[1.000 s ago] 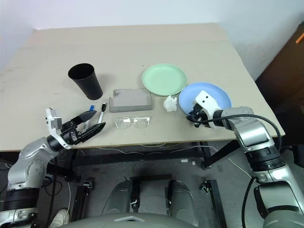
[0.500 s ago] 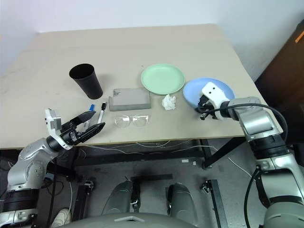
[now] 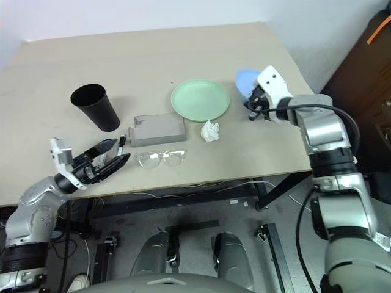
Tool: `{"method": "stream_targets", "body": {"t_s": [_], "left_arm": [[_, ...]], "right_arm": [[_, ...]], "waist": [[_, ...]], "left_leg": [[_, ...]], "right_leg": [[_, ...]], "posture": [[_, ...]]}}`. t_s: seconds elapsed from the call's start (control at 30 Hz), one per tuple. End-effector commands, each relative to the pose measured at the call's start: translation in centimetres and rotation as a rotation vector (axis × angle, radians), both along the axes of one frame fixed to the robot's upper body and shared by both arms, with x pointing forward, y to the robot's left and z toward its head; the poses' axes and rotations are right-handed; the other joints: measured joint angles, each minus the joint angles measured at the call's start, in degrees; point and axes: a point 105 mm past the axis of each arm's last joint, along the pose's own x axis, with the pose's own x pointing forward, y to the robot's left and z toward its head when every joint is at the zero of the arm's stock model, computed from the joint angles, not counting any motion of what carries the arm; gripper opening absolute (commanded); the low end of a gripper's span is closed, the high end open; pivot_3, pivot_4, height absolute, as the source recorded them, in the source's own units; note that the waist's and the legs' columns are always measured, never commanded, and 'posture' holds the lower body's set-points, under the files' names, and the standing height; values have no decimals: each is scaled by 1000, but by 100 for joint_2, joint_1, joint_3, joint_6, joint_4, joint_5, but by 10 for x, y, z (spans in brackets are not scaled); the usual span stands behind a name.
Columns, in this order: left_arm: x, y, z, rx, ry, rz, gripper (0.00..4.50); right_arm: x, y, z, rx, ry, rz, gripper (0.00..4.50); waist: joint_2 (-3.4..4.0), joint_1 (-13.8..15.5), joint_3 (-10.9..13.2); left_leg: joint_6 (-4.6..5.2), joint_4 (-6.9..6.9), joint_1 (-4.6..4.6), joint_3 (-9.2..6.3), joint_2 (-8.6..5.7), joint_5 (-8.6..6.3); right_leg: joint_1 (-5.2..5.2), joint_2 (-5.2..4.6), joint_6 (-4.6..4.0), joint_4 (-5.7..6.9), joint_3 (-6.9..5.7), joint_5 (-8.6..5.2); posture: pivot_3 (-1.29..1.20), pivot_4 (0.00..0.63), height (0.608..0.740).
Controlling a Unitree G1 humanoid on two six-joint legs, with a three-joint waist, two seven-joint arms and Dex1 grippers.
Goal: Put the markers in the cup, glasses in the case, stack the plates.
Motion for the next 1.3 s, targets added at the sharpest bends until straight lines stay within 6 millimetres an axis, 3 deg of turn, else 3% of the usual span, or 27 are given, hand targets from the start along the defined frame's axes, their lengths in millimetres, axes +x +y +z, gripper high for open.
{"method": "stream_targets", "body": {"t_s": [0.03, 0.2, 0.4, 0.6, 1.03, 1.13, 1.3], "left_arm": [[-5, 5, 12, 14, -43, 7, 4500], [-6, 6, 14, 12, -50, 18, 4500], [-6, 3, 17, 16, -69, 28, 4500], [-11, 5, 17, 27, -77, 51, 4500], [-17, 8, 14, 38, -67, 73, 4500], [-15, 7, 14, 37, -66, 68, 4500], [-12, 5, 14, 31, -65, 58, 4500]], "right_arm": [[-2, 32, 30, 49, -126, 110, 20], [16, 86, 24, 83, -138, 198, 20], [34, 126, 4, 49, -85, 227, 20], [42, 118, -41, -198, -37, 181, 20], [35, 126, -38, -196, 12, 261, 20], [34, 128, -33, -172, 16, 271, 780], [36, 123, -17, -137, -10, 257, 2493]], "waist": [[2, -2, 1], [3, -22, 2], [3, -1, 2], [3, -12, 2], [4, -31, 3], [5, -33, 3], [5, -28, 3]], "left_leg": [[-1, 1, 0, 1, 1, 0], [-3, 19, -2, 3, 2, 1], [-6, 23, -5, 5, 4, 4], [-6, 22, -10, 11, 1, 4], [-13, 26, -4, 6, 5, 7], [-13, 24, -4, 6, 6, 8], [-13, 26, -5, 7, 5, 8]], "right_leg": [[-1, 0, -3, 0, 1, 1], [-1, 0, -20, 1, 7, 13], [-1, 3, -25, 4, 8, 16], [-2, -1, -24, 1, 10, 17], [-4, 3, -26, 15, 11, 17], [-5, 4, -26, 15, 11, 16], [-5, 3, -25, 14, 12, 17]], "posture": [[0, 150, 738], [0, 150, 738], [0, 150, 738], [0, 150, 738], [0, 150, 738], [0, 150, 738], [0, 150, 738]]}}
